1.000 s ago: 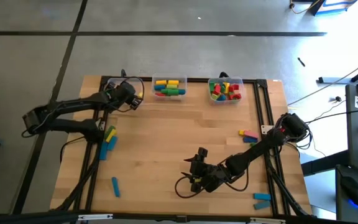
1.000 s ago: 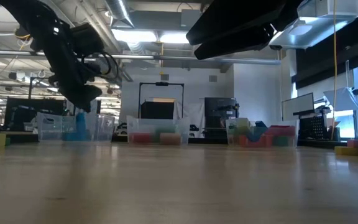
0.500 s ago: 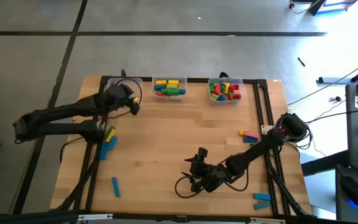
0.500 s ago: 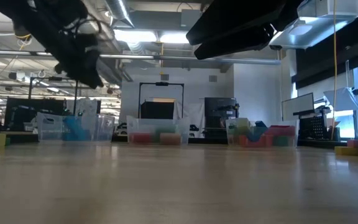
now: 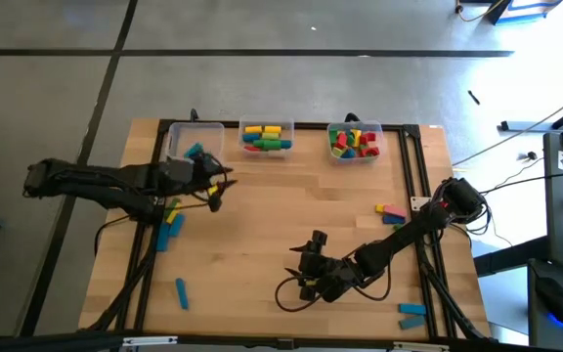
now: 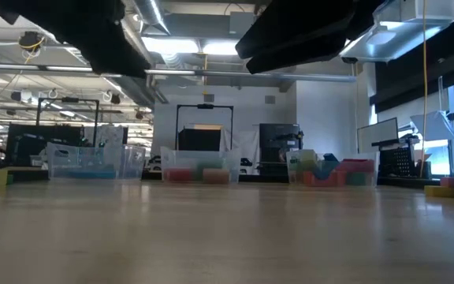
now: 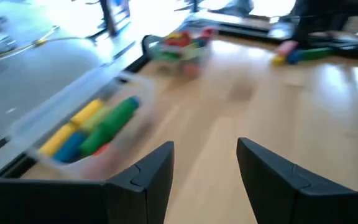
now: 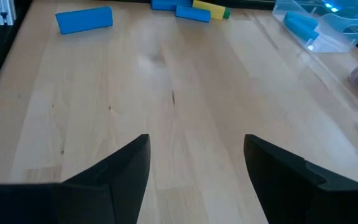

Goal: Sort blocks by size
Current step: Put the pink rectangular block into the left transparent bin

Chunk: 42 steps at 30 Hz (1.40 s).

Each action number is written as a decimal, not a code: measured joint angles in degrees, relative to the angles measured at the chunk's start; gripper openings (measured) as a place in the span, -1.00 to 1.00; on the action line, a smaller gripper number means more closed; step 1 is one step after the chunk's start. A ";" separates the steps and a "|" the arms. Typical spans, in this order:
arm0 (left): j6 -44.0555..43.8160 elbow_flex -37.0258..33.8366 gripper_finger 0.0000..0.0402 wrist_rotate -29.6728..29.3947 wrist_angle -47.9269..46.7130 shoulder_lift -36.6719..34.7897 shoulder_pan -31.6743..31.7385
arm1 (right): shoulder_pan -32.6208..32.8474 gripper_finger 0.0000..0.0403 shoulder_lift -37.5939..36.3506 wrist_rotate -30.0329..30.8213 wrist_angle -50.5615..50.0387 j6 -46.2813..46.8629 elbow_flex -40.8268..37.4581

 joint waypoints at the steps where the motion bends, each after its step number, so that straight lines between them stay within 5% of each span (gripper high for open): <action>1: 0.11 0.00 -0.15 0.00 0.60 0.28 -1.27 | -0.01 0.25 0.00 -0.01 0.00 0.00 0.00; 9: 0.03 -2.70 -0.15 -0.04 9.77 4.00 -9.85 | 0.01 0.25 -6.41 -0.95 -11.88 6.16 -0.02; 15: -1.34 -7.68 -0.15 -0.06 24.16 9.99 -15.91 | -0.23 0.25 -14.96 -2.33 -41.87 24.63 0.02; 22: -0.12 -8.20 -0.15 -0.02 36.18 22.29 -20.34 | -4.77 0.25 -17.84 -17.22 -75.82 41.71 -0.61; 32: -1.19 -8.15 -0.15 0.00 49.43 35.45 -20.57 | -20.33 0.25 -17.73 -31.66 -77.65 26.15 -10.78; 42: -0.03 -8.13 -0.15 0.13 50.31 36.81 -20.55 | -33.57 0.25 -17.73 -37.85 -70.26 10.20 -21.36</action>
